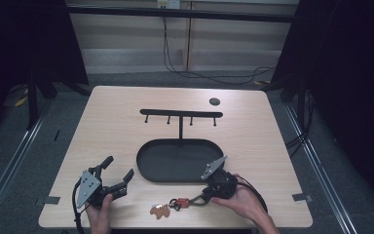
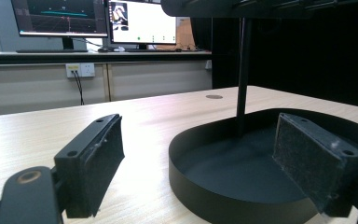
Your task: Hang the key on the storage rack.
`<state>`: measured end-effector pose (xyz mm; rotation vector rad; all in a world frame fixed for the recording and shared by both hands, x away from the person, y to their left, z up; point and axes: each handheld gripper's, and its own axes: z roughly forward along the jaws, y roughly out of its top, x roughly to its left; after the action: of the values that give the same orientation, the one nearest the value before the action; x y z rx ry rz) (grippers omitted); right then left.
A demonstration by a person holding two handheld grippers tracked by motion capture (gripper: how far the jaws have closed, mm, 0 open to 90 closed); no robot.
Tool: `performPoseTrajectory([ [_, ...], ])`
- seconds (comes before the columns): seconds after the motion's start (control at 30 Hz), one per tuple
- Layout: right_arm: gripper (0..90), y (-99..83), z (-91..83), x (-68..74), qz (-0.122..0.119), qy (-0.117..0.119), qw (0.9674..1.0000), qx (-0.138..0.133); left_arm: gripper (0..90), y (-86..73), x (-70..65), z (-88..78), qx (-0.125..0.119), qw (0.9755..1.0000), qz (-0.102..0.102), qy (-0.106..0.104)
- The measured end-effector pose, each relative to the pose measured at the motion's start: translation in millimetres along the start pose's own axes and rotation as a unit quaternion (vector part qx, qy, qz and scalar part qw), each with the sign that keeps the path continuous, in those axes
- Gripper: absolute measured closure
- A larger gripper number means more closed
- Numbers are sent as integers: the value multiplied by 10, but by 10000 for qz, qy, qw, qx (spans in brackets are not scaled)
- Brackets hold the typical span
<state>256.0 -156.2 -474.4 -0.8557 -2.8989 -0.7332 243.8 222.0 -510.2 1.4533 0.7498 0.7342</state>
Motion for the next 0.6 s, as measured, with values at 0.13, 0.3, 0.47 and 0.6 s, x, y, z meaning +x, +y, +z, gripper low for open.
performPoseTrajectory([
  [0.13, 773, 61, -10, 26, -146, -37, 9994, 314, 158, 0, 1, -1, 6, 10000, 5, 1],
  [0.3, 771, 171, -13, 69, -388, -130, 9965, 730, 158, 0, 0, 1, -7, 10000, -1, -4],
  [0.47, 771, 172, 14, 78, -469, -137, 9955, 807, 158, 1, 4, -3, 24, 10000, 31, -1],
  [0.6, 772, 167, 22, 84, -465, -117, 9955, 822, 158, 1, 5, -4, 26, 10000, 35, -1],
])
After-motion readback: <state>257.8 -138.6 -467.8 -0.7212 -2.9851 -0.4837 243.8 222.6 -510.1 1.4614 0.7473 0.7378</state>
